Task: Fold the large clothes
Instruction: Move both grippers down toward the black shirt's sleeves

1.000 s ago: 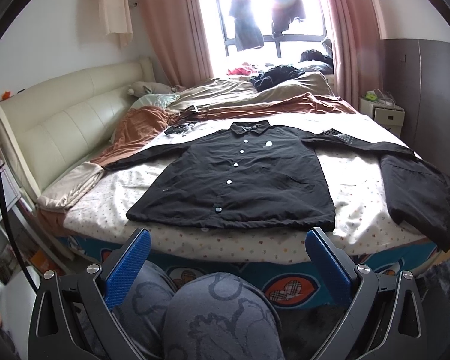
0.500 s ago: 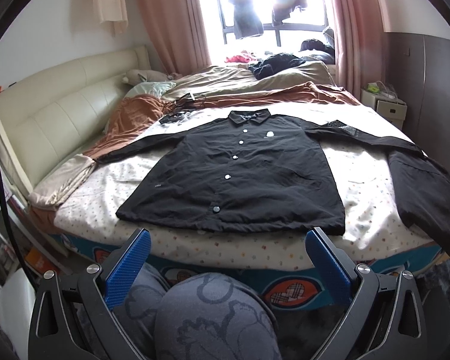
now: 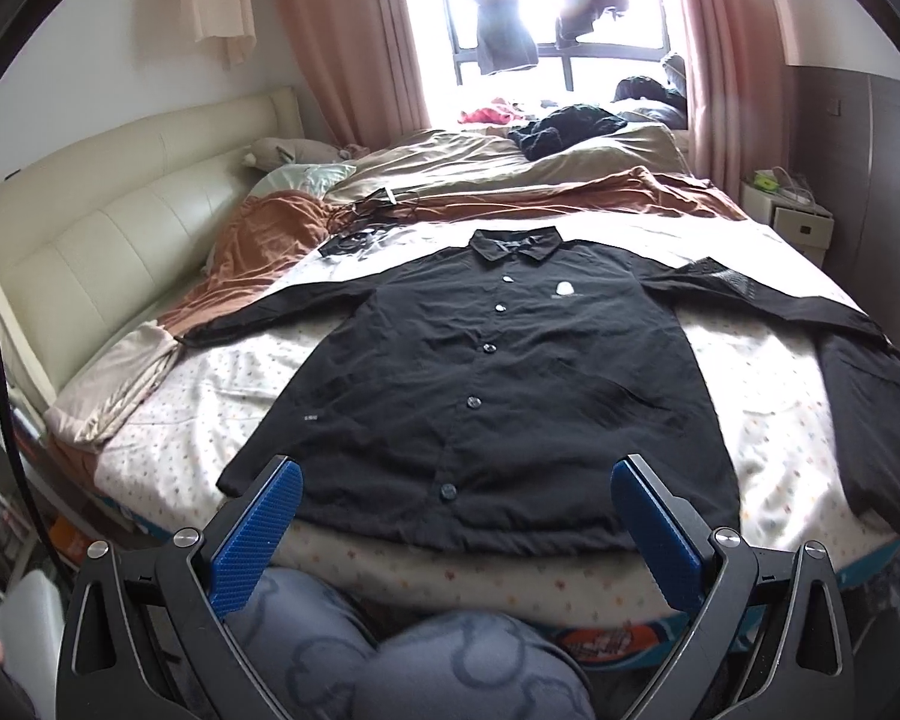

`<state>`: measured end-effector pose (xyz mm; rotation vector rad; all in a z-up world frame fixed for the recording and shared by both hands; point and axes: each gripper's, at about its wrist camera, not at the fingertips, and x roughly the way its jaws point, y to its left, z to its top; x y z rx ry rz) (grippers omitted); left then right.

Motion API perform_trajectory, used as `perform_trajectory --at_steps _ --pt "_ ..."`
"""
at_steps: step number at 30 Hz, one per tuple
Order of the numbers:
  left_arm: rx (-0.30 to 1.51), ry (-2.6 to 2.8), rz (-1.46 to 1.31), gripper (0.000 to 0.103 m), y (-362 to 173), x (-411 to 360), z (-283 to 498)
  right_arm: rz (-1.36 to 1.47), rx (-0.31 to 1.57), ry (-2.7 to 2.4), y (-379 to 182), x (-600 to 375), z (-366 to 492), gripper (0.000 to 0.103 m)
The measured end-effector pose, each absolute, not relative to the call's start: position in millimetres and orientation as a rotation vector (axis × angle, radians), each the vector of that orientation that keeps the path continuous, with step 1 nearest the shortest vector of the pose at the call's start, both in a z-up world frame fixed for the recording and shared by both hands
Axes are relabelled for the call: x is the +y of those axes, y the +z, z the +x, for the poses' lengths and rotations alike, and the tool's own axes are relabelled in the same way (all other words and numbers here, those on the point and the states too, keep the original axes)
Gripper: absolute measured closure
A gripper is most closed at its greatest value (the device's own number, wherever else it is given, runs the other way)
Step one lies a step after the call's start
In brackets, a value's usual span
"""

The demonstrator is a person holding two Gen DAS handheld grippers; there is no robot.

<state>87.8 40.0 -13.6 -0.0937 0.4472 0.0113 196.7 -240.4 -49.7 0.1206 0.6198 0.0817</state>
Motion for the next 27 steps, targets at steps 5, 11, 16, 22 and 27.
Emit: perform_trajectory --at_steps 5,11,16,22,27 --pt "0.464 0.021 -0.09 0.0 -15.1 43.7 120.5 0.13 0.636 0.098 -49.2 -234.6 238.1 0.0" --pt "0.487 0.048 -0.106 0.0 -20.2 53.3 165.3 0.169 0.653 0.12 -54.7 -230.4 283.7 0.0" --pt "0.522 0.085 -0.135 0.0 -29.8 71.5 204.8 0.174 0.66 0.093 -60.3 -223.7 323.7 0.0" --pt "0.564 0.134 -0.17 0.0 -38.7 91.7 247.6 0.202 0.701 0.111 -70.4 -213.7 372.6 0.0" --pt "0.586 0.159 -0.165 0.0 -43.8 102.8 282.0 0.205 0.711 0.126 -73.6 -199.4 412.9 0.0"
